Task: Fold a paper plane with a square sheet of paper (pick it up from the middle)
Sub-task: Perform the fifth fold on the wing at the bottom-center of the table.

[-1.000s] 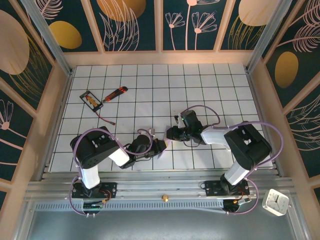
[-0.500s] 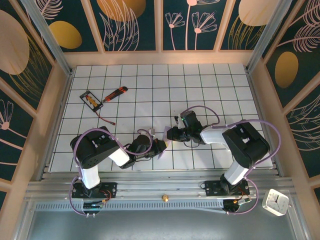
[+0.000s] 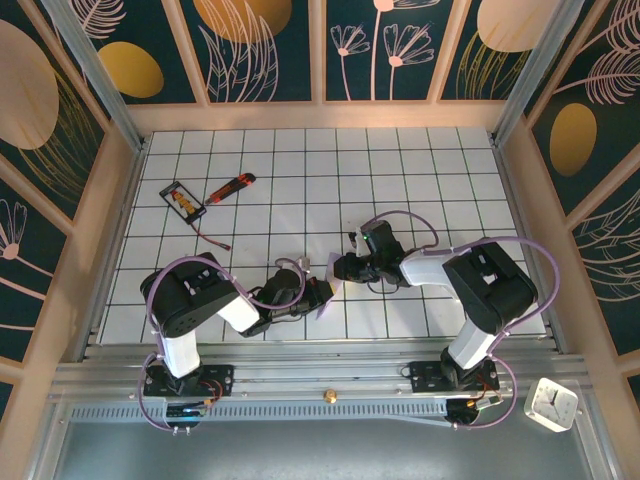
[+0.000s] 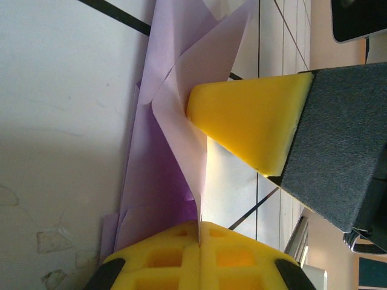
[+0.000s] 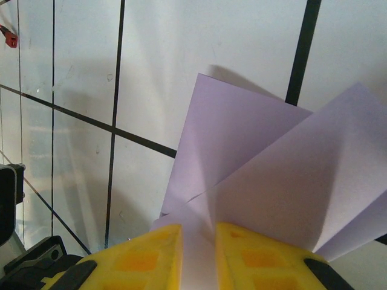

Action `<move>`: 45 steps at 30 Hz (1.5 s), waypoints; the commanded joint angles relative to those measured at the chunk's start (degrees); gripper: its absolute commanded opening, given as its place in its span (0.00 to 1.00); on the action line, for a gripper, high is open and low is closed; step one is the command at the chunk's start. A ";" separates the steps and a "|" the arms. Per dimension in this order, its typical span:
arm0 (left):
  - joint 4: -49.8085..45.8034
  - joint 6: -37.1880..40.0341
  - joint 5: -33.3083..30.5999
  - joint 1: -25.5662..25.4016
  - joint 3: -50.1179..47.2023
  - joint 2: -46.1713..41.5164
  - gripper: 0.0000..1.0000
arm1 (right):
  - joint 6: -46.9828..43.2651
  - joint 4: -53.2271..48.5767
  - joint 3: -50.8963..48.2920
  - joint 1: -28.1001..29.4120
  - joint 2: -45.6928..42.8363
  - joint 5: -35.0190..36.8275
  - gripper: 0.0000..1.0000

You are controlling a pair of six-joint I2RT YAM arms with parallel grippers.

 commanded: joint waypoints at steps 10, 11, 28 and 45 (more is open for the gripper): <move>-9.31 1.72 -1.57 0.31 0.01 -3.53 0.15 | -2.99 -6.40 1.31 -0.59 4.48 3.89 0.21; -10.21 2.08 -1.73 0.33 -0.08 -4.40 0.17 | -3.07 -6.53 1.39 -0.60 4.59 3.89 0.21; -29.65 11.56 -0.15 -0.40 1.79 -15.92 0.39 | -3.25 -7.09 1.83 -0.68 4.80 4.07 0.21; -40.31 21.03 -3.33 -2.82 7.21 -19.78 0.38 | -2.73 -7.06 1.86 -0.80 5.09 3.98 0.21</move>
